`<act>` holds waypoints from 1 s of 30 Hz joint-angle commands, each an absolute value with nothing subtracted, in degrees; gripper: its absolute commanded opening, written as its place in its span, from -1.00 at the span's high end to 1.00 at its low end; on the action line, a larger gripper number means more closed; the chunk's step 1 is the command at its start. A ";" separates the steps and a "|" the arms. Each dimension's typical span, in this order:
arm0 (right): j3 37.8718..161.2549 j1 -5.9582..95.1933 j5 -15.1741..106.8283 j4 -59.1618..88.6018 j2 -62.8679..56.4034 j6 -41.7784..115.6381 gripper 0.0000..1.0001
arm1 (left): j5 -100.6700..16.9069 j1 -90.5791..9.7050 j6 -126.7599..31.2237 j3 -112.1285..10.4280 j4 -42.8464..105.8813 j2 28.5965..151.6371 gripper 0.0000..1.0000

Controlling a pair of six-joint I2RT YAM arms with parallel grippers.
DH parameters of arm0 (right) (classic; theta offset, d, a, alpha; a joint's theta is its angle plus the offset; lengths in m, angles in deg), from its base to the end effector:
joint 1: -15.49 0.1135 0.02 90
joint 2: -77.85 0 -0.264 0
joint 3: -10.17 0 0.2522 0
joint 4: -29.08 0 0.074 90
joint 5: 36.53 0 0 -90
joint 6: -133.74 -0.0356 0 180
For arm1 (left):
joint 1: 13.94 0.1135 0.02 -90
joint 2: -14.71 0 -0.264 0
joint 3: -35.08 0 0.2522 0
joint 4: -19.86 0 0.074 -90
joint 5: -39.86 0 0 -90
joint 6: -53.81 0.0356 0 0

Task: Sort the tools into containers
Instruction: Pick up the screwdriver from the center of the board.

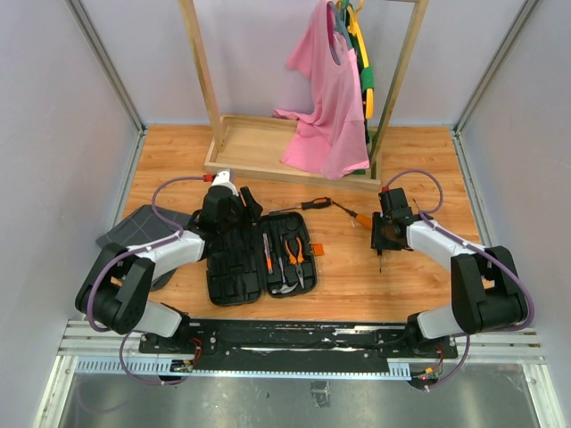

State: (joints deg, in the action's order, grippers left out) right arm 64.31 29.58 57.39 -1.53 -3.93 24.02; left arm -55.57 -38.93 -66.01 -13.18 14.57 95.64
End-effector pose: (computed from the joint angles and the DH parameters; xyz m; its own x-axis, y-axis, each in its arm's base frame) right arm 0.2560 0.0617 0.1647 -0.8466 0.1346 -0.5150 0.0825 0.9890 0.1228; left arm 0.2623 -0.1186 0.1877 -0.5329 -0.2978 -0.7920 0.0915 0.9103 -0.4038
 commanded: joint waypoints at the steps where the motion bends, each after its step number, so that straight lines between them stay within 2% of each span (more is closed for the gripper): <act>1: 63.90 28.12 56.49 -3.04 -5.28 22.90 0.28 | -56.08 -39.29 -65.98 -14.92 14.46 96.41 -0.25; 8: 63.48 28.11 56.58 -2.57 -4.08 23.10 0.68 | -55.96 -39.25 -66.15 -14.95 14.49 96.17 -0.25; 12: 62.65 28.15 56.66 -2.57 -1.51 22.93 0.80 | -55.97 -39.25 -66.07 -15.04 14.50 96.49 -0.25; 17: 59.37 28.21 57.85 -0.85 6.88 21.64 0.83 | -56.15 -39.25 -65.98 -14.77 14.54 95.64 -0.25; 22: 55.12 28.22 59.64 1.48 20.75 17.59 0.86 | -56.21 -39.27 -65.99 -14.96 14.60 96.07 -0.25; 30: 48.01 28.66 48.83 11.67 36.02 13.59 0.92 | -56.40 -39.26 -65.55 -14.67 14.76 94.64 -0.26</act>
State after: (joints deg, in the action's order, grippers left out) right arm 50.91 29.53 54.99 5.08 32.40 16.78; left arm -55.62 -38.93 -66.01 -13.53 15.56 95.99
